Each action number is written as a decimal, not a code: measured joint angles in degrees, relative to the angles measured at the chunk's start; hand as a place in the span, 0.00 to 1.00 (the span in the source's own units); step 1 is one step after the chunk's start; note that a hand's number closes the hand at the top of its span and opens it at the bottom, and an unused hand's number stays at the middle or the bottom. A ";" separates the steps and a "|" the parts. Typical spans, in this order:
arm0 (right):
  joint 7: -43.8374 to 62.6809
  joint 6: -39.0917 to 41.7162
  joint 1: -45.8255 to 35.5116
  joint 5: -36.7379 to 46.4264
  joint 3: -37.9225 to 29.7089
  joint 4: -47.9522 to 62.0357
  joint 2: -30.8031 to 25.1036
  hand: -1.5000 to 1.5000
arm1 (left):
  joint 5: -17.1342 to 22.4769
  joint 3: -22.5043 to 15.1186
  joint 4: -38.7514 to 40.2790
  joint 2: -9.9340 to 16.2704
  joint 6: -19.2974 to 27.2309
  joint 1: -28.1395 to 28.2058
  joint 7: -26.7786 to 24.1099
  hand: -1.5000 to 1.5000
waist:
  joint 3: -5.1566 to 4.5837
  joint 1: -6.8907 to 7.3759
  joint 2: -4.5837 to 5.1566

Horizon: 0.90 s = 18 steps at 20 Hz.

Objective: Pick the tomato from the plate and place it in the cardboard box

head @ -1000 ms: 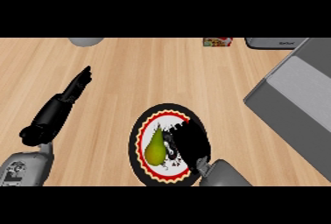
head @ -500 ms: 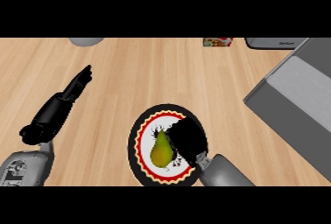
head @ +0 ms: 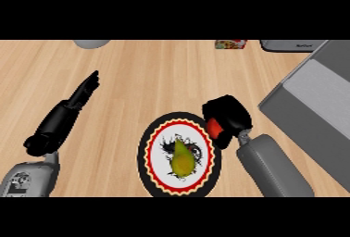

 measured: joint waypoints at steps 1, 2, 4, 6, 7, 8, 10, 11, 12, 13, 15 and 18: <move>-0.31 -0.33 -0.21 -0.10 -0.67 -0.91 -0.25 1.00 | -0.14 -0.07 -0.17 -0.09 -0.04 -0.07 0.48 0.50 | -0.01 -0.08 -0.05; -0.69 -0.55 -0.06 -0.26 -1.15 -2.45 -0.65 1.00 | -0.18 0.26 0.33 0.06 -0.09 -0.35 0.25 0.50 | -0.01 -0.21 -0.09; -1.92 -1.28 -0.06 -0.21 -1.98 -5.36 -2.10 1.00 | 0.16 0.81 0.55 0.37 -0.56 -0.43 0.17 0.50 | -0.02 -0.36 -0.17; -1.94 -0.72 -0.20 0.05 -2.83 -9.23 -3.74 1.00 | 0.13 0.87 0.53 0.04 -0.43 -0.57 0.48 0.50 | -0.03 -0.54 -0.25; -1.24 -0.44 0.51 0.31 -2.78 -12.18 -4.01 1.00 | 0.07 1.04 0.58 0.13 -0.42 -0.77 0.63 0.50 | -0.04 -0.70 -0.31; -1.26 -0.05 0.75 -0.03 -3.51 -14.45 -4.71 1.00 | -0.11 0.89 0.16 -0.05 -0.32 -0.35 0.73 0.50 | -0.04 -0.71 -0.33; 0.08 1.02 0.99 -0.88 -5.47 -18.71 -5.38 1.00 | 0.17 0.98 -0.54 -0.12 -0.57 -0.28 1.59 0.50 | -0.04 -0.77 -0.38; 1.50 1.60 0.84 -1.17 -6.62 -20.86 -5.52 1.00 | 0.50 1.39 -0.05 0.08 -0.86 -0.27 1.31 0.50 | -0.04 -0.89 -0.40; 3.09 1.79 0.24 -1.50 -8.14 -22.13 -5.37 1.00 | 0.42 1.41 0.20 0.07 -0.88 -0.43 1.27 0.50 | -0.05 -0.94 -0.40; 4.69 1.89 0.06 -2.11 -9.78 -23.59 -5.14 1.00 | 0.53 1.57 0.36 0.05 -0.88 -0.75 1.45 0.50 | -0.05 -1.06 -0.41; 8.42 1.65 -0.36 -2.92 -13.02 -25.84 -4.32 1.00 | 0.80 1.98 0.42 0.41 -1.25 -0.59 1.01 0.50 | -0.06 -1.07 -0.43; 13.20 1.69 -2.27 -4.46 -18.88 -27.37 -4.42 1.00 | 0.97 2.19 -0.33 0.78 -1.64 -0.49 1.40 0.50 | -0.04 -0.84 -0.40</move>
